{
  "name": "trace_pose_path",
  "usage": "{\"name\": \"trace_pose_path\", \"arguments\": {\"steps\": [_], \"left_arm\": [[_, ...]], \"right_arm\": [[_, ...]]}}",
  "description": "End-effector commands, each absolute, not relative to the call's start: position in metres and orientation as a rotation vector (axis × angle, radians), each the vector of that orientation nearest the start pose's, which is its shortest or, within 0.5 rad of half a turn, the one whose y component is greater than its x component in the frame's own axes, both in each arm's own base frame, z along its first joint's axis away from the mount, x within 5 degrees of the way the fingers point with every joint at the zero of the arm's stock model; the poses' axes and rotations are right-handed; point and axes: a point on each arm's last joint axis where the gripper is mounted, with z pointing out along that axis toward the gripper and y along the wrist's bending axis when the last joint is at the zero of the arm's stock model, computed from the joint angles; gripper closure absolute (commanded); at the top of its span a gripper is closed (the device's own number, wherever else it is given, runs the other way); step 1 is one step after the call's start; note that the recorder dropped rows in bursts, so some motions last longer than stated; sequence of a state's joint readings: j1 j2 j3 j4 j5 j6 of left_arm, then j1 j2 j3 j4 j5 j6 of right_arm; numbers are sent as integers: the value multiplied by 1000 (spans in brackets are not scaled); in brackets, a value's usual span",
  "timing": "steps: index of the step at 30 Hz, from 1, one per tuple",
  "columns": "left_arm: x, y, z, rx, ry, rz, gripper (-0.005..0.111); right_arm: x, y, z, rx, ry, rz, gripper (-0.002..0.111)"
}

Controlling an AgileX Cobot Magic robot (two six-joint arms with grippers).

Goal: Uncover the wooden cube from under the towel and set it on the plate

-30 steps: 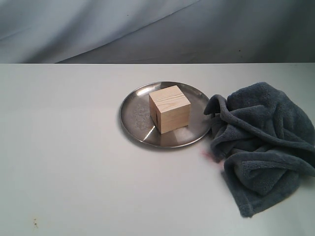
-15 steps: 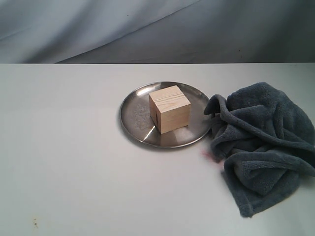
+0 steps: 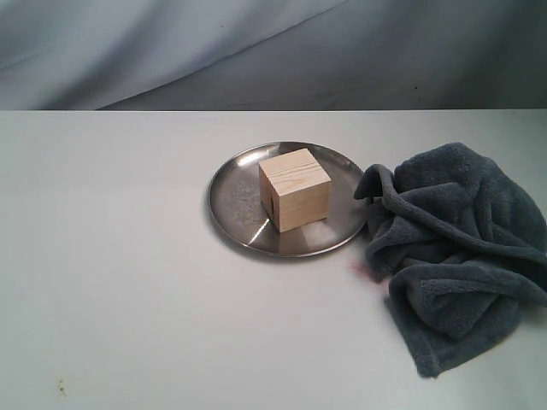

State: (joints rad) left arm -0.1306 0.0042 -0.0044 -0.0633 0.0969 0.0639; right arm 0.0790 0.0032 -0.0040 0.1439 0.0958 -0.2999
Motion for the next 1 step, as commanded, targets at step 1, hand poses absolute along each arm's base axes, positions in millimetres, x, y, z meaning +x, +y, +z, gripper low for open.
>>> {"name": "trace_pose_path", "arguments": {"steps": [1], "left_arm": [[56, -8, 205, 102, 1567, -109, 107]], "right_arm": [[56, 5, 205, -195, 1565, -64, 108]]}}
